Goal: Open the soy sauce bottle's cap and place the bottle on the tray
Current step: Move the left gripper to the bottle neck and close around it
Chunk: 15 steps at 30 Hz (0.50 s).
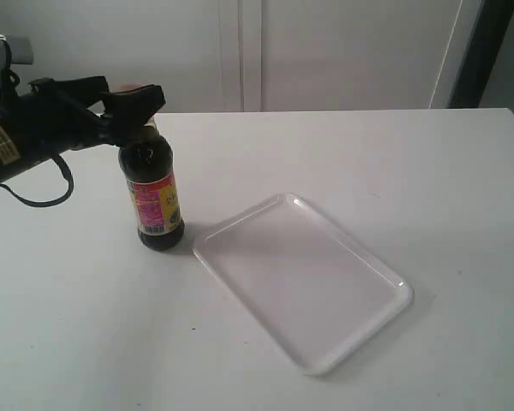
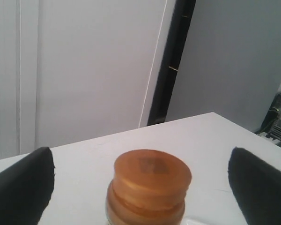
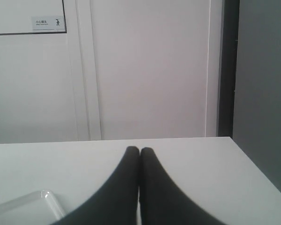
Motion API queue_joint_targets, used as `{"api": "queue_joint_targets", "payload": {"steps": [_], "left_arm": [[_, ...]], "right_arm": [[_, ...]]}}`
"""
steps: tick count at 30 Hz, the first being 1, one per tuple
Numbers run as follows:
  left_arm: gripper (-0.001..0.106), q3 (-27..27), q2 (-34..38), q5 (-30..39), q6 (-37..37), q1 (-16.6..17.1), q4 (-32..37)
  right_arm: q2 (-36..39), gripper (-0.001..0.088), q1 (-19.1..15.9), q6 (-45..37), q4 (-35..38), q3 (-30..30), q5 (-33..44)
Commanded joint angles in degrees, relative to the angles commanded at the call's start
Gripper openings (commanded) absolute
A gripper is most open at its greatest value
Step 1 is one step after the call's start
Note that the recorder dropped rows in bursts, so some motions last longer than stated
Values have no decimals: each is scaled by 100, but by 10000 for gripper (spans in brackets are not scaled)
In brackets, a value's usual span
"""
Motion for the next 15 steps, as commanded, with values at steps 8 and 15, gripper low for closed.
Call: {"api": "queue_joint_targets", "payload": {"steps": [8,15], "left_arm": [[1050,-12,598,-303,313,0,4],[1050,-12,1042,-393,519,0,-4]], "right_arm": [[0,0,0,0,0,0,34],[0,0,0,0,0,0,34]]}}
